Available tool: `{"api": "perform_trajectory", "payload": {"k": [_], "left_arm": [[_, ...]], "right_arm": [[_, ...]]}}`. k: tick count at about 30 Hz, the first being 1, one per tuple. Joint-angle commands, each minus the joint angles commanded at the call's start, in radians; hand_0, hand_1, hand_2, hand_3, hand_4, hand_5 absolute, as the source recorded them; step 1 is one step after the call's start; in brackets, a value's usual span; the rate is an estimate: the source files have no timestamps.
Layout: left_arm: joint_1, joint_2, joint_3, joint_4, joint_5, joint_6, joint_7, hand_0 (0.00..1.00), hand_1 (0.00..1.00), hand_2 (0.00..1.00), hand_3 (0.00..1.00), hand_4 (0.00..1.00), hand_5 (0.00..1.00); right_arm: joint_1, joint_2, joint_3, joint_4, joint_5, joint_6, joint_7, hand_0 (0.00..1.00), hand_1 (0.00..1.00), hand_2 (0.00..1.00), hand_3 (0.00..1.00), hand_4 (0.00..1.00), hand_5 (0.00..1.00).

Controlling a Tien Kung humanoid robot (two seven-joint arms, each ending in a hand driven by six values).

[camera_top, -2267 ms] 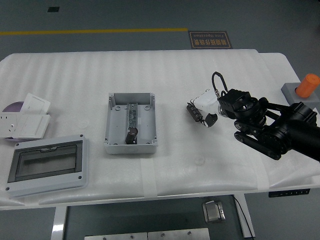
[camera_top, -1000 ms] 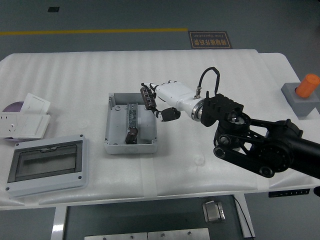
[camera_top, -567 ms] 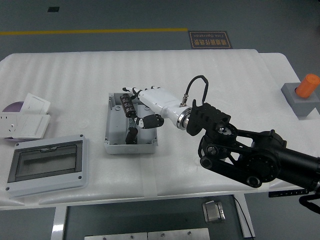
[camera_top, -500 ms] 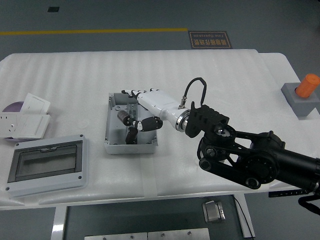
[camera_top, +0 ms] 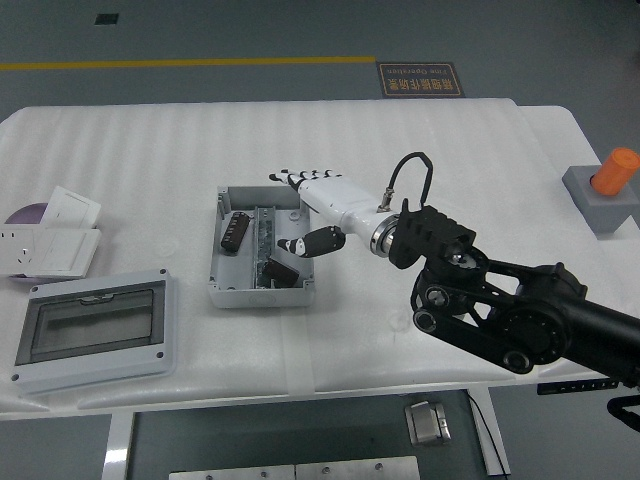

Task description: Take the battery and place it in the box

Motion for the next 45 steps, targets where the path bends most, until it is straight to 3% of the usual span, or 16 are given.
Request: {"api": "perform_trajectory", "payload": {"k": [6,13,21,34,45], "left_arm": [[0.007,-0.002,-0.001,0.0,-0.003,0.0,0.001,0.63,0.642,0.476,0.544,0.588,0.385],[0.018,-0.008,0.005,0.0,-0.012,0.001,0.0,0.63,0.642,0.476,0.544,0.586,0.383],[0.029,-0.009,0.022,0.0,-0.03,0.003,-0.007,0.63,0.641,0.474,0.541,0.573,0.357],[0.037,0.006,0.028,0.0,-0.032,0.006,-0.016,0.63,0.641,0.475,0.541,0.571,0.351],[0.044,-0.01,0.031,0.0,-0.05,0.01,-0.021,0.63,0.641,0.475,0.542,0.572,0.344]], "right_arm": [[-0.084,-0.061,0.152,-0.017,-0.025,-0.01,0.009,0.998,0.955,0.998,0.998,0.817,0.4],[-0.211,-0.079,0.326,-0.019,0.015,-0.052,0.051,0.998,0.943,0.998,0.998,0.813,0.404],[-0.334,-0.095,0.508,0.024,0.047,-0.084,0.096,0.998,0.922,0.978,0.998,0.8,0.412],[-0.462,-0.114,0.672,0.082,0.085,-0.111,0.138,0.997,0.911,0.976,0.998,0.799,0.413],[-0.52,-0.136,0.738,0.102,0.108,-0.135,0.16,0.99,0.908,0.977,0.998,0.797,0.414]]}}
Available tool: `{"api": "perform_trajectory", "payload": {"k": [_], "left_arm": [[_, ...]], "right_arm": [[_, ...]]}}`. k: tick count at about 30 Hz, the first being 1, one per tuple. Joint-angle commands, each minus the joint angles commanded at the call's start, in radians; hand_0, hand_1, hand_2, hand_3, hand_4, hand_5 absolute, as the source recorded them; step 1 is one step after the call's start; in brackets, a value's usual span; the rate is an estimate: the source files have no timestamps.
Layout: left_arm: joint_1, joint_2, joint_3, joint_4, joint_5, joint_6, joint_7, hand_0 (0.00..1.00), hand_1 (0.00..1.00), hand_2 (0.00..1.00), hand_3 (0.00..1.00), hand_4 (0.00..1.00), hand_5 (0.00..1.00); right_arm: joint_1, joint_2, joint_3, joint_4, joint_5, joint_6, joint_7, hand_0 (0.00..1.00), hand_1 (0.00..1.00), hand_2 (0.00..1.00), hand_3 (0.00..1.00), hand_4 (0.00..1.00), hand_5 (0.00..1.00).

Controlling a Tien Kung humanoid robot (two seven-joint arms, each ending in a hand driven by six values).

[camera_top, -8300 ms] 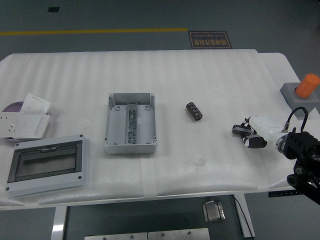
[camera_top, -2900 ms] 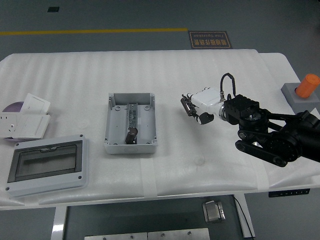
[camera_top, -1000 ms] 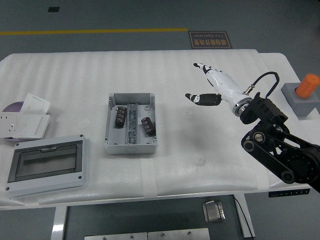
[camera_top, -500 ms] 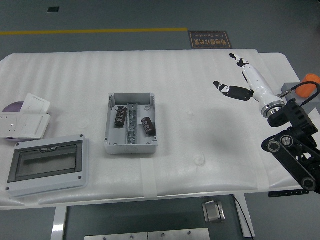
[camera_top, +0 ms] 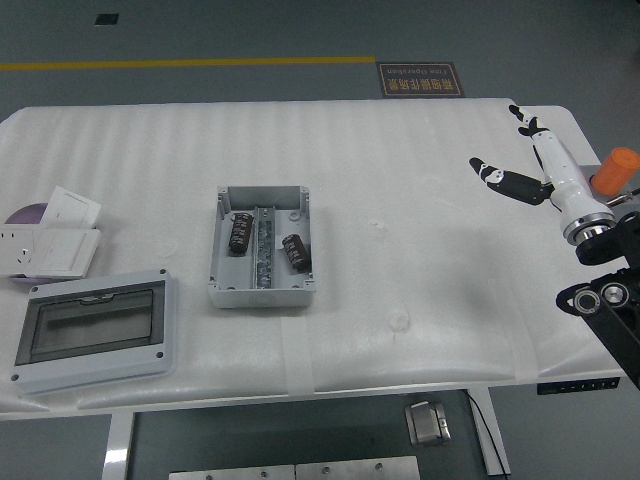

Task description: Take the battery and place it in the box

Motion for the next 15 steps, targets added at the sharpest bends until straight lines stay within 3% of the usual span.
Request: {"api": "perform_trajectory", "payload": {"k": [15], "left_arm": [[-0.002,-0.014,-0.012,0.0,0.006,0.004,0.001,0.63,0.641,0.477,0.543,0.578,0.34]], "right_arm": [[-0.027,0.011,0.079,-0.003,0.064,-0.026,0.049,0.974,0.907,0.998,0.998,0.792,0.414]]}}
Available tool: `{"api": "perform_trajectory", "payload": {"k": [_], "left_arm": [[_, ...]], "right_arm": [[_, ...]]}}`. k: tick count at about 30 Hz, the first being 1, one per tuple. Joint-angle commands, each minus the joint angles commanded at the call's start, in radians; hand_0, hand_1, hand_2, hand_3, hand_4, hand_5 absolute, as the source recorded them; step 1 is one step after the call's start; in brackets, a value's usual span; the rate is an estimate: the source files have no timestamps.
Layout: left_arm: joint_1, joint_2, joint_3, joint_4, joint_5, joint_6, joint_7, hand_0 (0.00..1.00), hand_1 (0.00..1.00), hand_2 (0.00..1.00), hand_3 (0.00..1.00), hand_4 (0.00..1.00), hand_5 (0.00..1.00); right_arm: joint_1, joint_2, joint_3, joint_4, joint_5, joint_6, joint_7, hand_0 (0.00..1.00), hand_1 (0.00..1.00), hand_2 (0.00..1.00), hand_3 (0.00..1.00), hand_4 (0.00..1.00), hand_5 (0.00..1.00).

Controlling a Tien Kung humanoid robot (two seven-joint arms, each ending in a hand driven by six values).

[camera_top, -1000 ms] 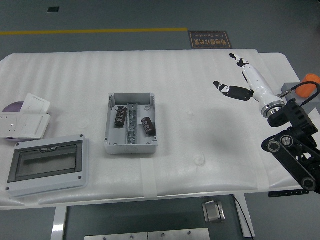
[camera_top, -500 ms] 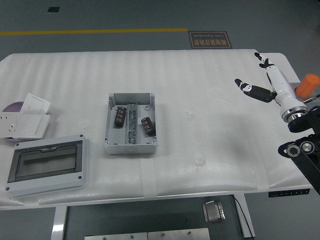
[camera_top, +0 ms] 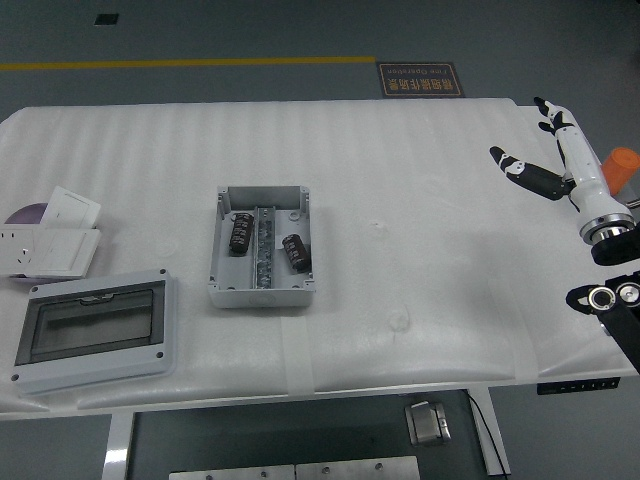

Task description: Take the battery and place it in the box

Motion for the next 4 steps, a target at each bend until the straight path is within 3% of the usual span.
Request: {"api": "perform_trajectory", "payload": {"k": [4], "left_arm": [[0.0,0.0,-0.007,0.0,0.008,0.001,0.002,0.63,0.641,0.477,0.543,0.578,0.34]], "right_arm": [[-0.005,0.004,0.019,-0.001,0.016,-0.005,0.011,0.974,0.907,0.998,0.998,0.792,0.414]]}}
